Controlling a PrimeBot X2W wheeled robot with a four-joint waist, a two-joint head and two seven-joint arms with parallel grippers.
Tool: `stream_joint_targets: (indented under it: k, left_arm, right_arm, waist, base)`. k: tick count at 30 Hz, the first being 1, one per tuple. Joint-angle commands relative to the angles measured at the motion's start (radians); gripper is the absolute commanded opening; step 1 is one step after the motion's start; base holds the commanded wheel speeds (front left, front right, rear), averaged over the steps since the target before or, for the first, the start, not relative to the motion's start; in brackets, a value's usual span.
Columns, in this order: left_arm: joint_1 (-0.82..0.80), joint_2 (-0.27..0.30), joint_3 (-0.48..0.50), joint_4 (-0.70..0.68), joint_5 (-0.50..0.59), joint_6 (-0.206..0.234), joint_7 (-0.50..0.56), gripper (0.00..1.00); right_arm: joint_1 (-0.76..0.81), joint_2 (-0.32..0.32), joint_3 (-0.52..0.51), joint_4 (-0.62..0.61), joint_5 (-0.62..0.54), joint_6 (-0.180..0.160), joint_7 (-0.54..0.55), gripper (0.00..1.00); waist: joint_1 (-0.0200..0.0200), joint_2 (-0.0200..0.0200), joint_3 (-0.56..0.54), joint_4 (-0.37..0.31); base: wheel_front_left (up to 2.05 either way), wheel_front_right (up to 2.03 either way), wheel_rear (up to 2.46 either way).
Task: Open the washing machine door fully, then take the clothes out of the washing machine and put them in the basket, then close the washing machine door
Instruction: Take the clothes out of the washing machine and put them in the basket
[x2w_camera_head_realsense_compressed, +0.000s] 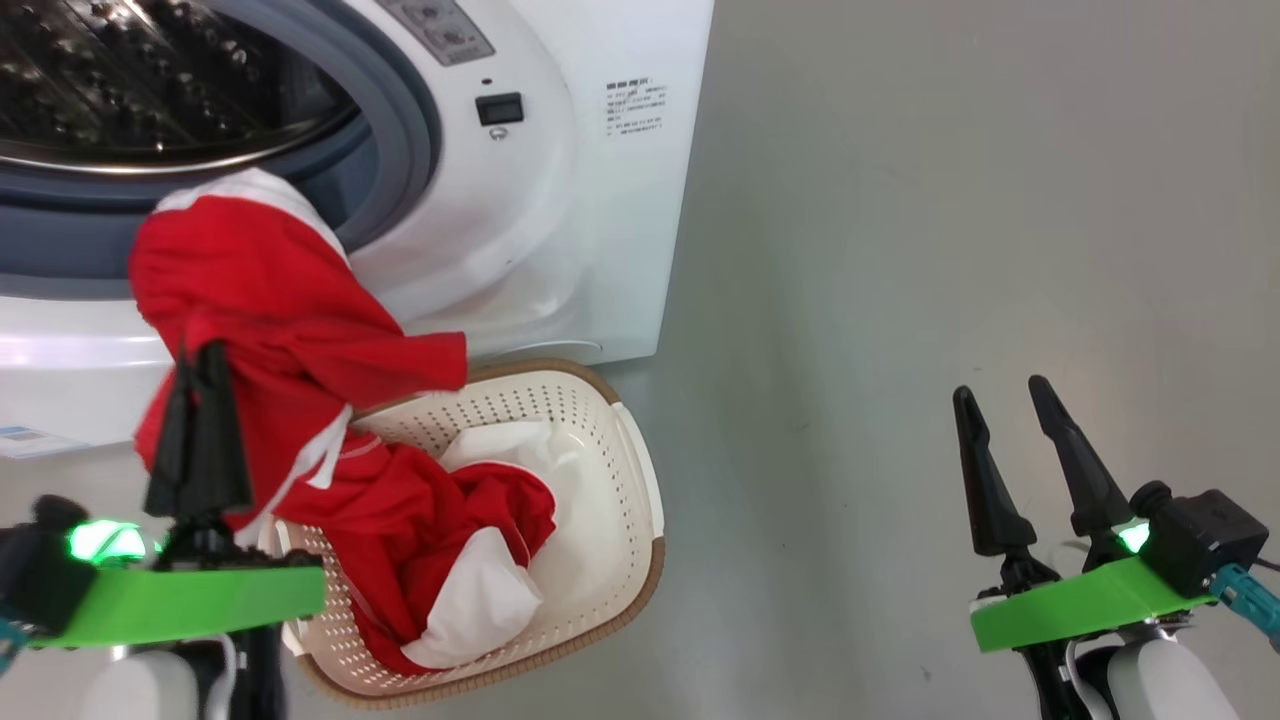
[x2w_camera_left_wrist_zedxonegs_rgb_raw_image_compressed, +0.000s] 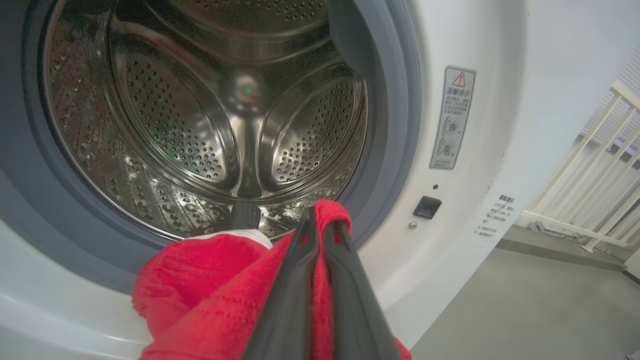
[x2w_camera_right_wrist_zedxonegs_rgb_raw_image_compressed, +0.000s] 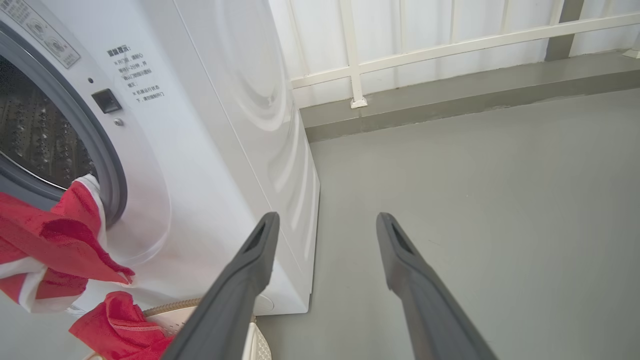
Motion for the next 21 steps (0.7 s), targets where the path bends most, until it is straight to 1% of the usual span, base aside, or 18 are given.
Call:
stream_joint_targets:
  k: [1,7,11,16,17,21]
  left_arm:
    - [0.012,0.014,0.021,-0.007,0.007,-0.006,-0.005,0.00]
    - [0.014,0.025,-0.044,0.092,0.028,-0.006,-0.005,0.00]
    - [0.014,0.025,-0.079,0.158,0.023,-0.006,-0.005,0.00]
    - [-0.003,0.030,-0.106,0.277,-0.002,-0.006,-0.005,0.00]
    - [-0.014,0.035,-0.104,0.330,-0.008,-0.006,-0.005,0.00]
    - [-0.046,0.047,-0.102,0.425,-0.006,-0.006,-0.005,0.00]
  right_arm:
    - [-0.024,-0.008,0.027,-0.029,-0.006,0.006,-0.006,1.00]
    - [-0.034,-0.008,0.033,-0.032,-0.002,0.006,-0.006,1.00]
    - [-0.037,-0.008,0.031,-0.035,0.001,0.006,-0.006,1.00]
    - [-0.043,-0.008,0.038,-0.035,0.000,0.006,-0.006,1.00]
    - [-0.045,-0.008,0.040,-0.036,-0.001,0.006,-0.006,1.00]
    - [-0.050,-0.008,0.044,-0.040,-0.005,0.006,-0.006,1.00]
  waist:
    - [0.0000,0.0000,0.011,-0.002]
    - [0.0000,0.0000,0.037,-0.011]
    - [0.0000,0.0000,0.051,-0.015]
    - [0.0000,0.0000,0.070,-0.017]
    - [0.0000,0.0000,0.078,-0.018]
    - [0.0000,0.0000,0.101,-0.019]
  base:
    - [0.00,0.00,0.00]
    - [0.00,0.00,0.00]
    - [0.00,0.00,0.00]
    - [0.00,0.00,0.00]
    - [0.00,0.00,0.00]
    - [0.00,0.00,0.00]
